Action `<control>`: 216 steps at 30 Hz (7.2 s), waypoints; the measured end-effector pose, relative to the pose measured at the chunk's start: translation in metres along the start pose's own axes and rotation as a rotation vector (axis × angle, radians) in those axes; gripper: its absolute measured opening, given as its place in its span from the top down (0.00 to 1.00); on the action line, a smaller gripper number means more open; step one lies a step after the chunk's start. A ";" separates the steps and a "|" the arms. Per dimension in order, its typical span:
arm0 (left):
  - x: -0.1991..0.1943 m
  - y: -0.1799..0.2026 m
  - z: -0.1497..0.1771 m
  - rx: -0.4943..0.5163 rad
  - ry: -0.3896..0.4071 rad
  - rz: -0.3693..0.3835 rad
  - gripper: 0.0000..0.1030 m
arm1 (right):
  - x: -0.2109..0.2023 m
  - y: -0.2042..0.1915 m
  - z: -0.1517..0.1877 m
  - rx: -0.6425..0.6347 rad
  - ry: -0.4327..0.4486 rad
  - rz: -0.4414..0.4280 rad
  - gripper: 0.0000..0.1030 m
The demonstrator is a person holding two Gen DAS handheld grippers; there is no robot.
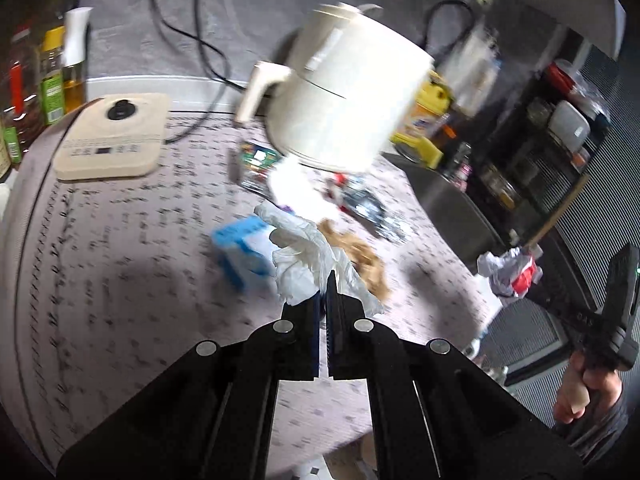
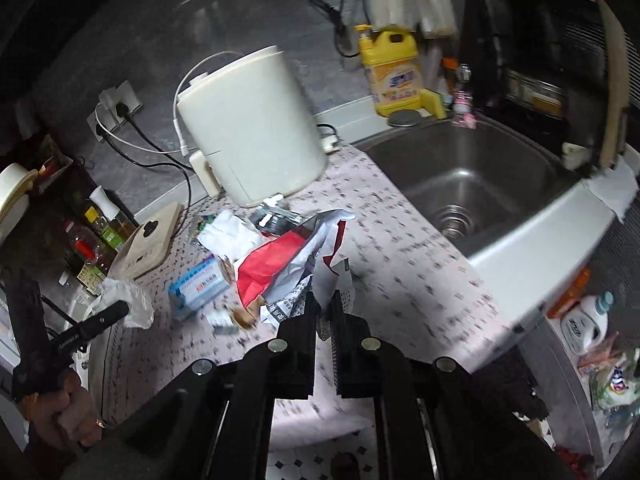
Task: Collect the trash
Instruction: 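Lift the white tissue with the left tool and drop it into the bin, then grasp the white blister pack with the left tool while the right tool grasps brown paper, then carry the blister pack and brown paper over the bin and open both tools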
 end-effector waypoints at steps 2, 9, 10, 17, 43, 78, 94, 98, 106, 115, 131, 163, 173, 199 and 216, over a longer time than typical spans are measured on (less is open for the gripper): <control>0.002 0.019 0.009 0.014 -0.010 0.016 0.97 | -0.018 0.019 0.013 0.020 -0.003 0.018 0.93; 0.010 0.087 0.043 0.080 -0.058 0.068 0.97 | -0.061 0.081 0.055 0.101 -0.016 0.062 0.93; 0.011 0.095 0.048 0.087 -0.065 0.072 0.97 | -0.067 0.090 0.061 0.114 -0.019 0.065 0.93; 0.016 0.146 0.091 0.134 -0.119 0.092 0.97 | -0.092 0.140 0.108 0.181 -0.062 0.087 0.92; 0.078 0.280 0.252 0.211 -0.365 0.195 0.97 | -0.153 0.278 0.242 0.326 -0.199 0.184 0.43; 0.076 0.216 0.165 0.196 -0.332 0.110 0.09 | -0.154 0.248 0.186 0.394 -0.055 0.245 0.08; 0.060 0.087 0.067 0.068 -0.163 -0.013 0.09 | -0.073 0.143 0.092 0.265 -0.049 0.179 0.08; 0.064 0.056 0.047 0.031 -0.145 -0.039 0.24 | -0.053 0.119 0.076 0.237 -0.056 0.174 0.08; 0.093 0.022 0.018 0.036 -0.166 -0.033 0.33 | -0.022 0.075 0.049 0.205 -0.047 0.171 0.08; 0.131 0.014 0.007 0.096 -0.242 -0.005 0.56 | 0.005 0.044 0.035 0.199 -0.065 0.185 0.08; 0.070 -0.047 -0.020 0.005 -0.113 -0.025 0.57 | 0.091 -0.043 0.017 0.049 -0.180 0.047 0.16; 0.031 -0.015 0.002 -0.010 -0.039 -0.068 0.56 | 0.081 -0.028 0.026 -0.023 -0.211 -0.026 0.88; 0.040 0.075 0.047 0.076 -0.099 -0.004 0.56 | 0.000 0.062 0.070 0.088 -0.169 0.036 0.88; 0.076 0.249 0.187 0.262 -0.286 0.093 0.56 | -0.094 0.231 0.229 0.294 -0.298 0.116 0.74; 0.100 0.296 0.262 0.307 -0.415 0.152 0.56 | -0.139 0.285 0.280 0.372 -0.292 0.171 0.43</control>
Point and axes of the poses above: each gripper's, at about its wrist camera, not at the fingertips, and x roughly the way its jaws point, y to its right, z to its underside, the point moved 3 cm from there along x, roughly the way its jaws point, and after that the axes turned 4 degrees about -y, right-handed, at the moved point
